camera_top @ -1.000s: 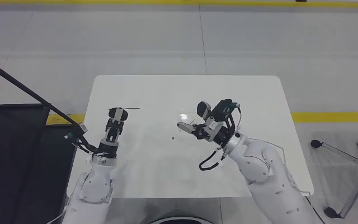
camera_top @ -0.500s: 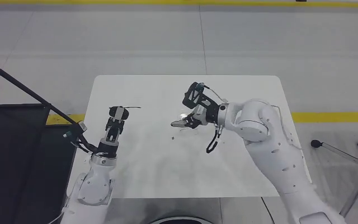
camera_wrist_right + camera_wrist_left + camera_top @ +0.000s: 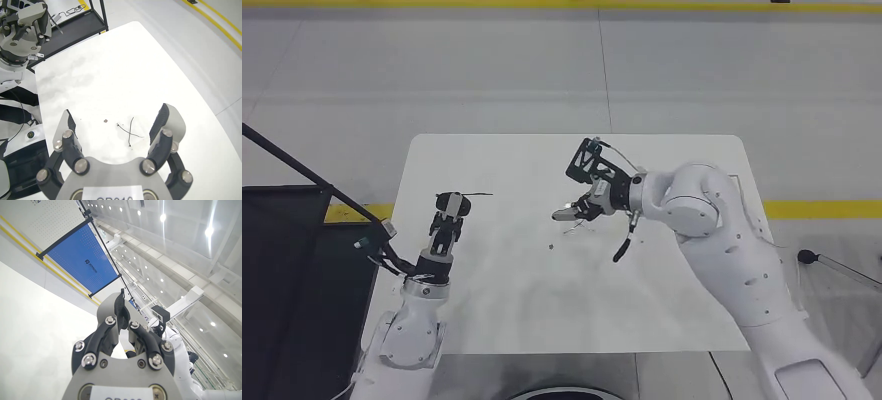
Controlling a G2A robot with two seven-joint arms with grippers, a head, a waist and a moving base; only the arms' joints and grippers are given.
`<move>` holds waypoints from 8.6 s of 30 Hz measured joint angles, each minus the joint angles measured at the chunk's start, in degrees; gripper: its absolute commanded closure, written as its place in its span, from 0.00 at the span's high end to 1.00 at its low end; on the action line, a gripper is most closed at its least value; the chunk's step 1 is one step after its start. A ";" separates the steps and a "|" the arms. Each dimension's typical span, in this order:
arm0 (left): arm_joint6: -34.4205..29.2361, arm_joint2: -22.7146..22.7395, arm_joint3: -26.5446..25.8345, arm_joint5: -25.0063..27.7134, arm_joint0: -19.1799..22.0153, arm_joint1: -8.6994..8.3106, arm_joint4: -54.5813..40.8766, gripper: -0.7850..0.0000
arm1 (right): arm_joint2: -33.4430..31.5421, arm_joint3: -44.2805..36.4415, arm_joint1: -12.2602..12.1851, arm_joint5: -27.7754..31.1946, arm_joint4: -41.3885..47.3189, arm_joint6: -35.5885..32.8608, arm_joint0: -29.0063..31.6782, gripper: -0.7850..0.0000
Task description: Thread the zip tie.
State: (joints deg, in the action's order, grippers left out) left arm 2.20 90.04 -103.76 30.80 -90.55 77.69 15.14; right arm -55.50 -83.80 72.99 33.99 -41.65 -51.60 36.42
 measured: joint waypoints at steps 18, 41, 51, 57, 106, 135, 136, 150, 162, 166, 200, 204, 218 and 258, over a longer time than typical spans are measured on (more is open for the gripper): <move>0.00 0.00 0.00 0.00 0.00 0.00 0.00 0.00 | 11.42 15.03 2.78 9.04 -10.09 -1.15 -12.77 1.00; 0.00 0.00 0.00 0.00 0.00 0.00 0.00 0.00 | 25.64 26.94 8.93 14.89 -18.04 -1.38 -21.54 0.38; 0.00 0.00 0.00 0.00 0.00 0.00 0.00 0.00 | 30.32 35.53 12.72 17.84 -17.16 -0.90 -24.58 0.34; 0.00 0.00 0.00 0.00 0.00 0.00 0.00 0.00 | 32.93 39.43 14.34 19.09 -16.67 0.40 -25.59 0.33; 0.00 0.00 0.00 0.00 0.00 0.00 0.00 0.00 | 44.27 60.51 24.97 23.01 -10.83 4.32 -29.71 0.20; 0.00 0.00 0.00 0.00 0.00 0.00 0.00 0.00 | 44.89 67.60 28.29 24.01 -10.63 5.58 -30.93 0.10; 0.00 0.00 0.00 0.00 0.00 0.00 0.00 0.00 | 44.90 67.60 28.35 24.01 -10.73 5.61 -30.94 0.12; 0.00 0.00 0.00 0.00 0.00 0.00 0.00 0.00 | 45.53 67.64 28.74 24.01 -10.88 5.34 -30.77 0.11; 0.00 0.00 0.00 0.00 0.00 0.00 0.00 0.00 | 45.76 67.77 29.00 24.01 -11.41 5.32 -30.25 0.13; 0.00 0.00 0.00 0.00 0.00 0.00 0.00 0.00 | 45.76 68.05 29.13 24.01 -11.50 5.32 -30.19 0.03; 0.00 0.00 0.00 0.00 0.00 0.00 0.00 0.00 | 44.67 69.79 29.14 23.20 -11.65 8.80 -33.14 0.00; 0.00 0.00 0.00 0.00 0.00 0.00 0.00 0.00 | 44.19 70.26 28.61 21.91 -12.12 11.51 -33.67 0.00; 0.00 0.00 0.00 0.00 0.00 0.00 0.00 0.00 | 41.54 70.70 26.39 19.46 -10.42 14.66 -34.13 0.00; 0.00 0.00 0.00 0.00 0.00 0.00 0.00 0.00 | 32.44 46.94 13.97 20.37 -2.51 5.86 -26.90 0.00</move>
State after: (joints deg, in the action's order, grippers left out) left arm 2.20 90.04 -103.76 30.80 -90.55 77.69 15.14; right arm -23.07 -36.86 86.96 54.36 -44.16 -45.74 9.53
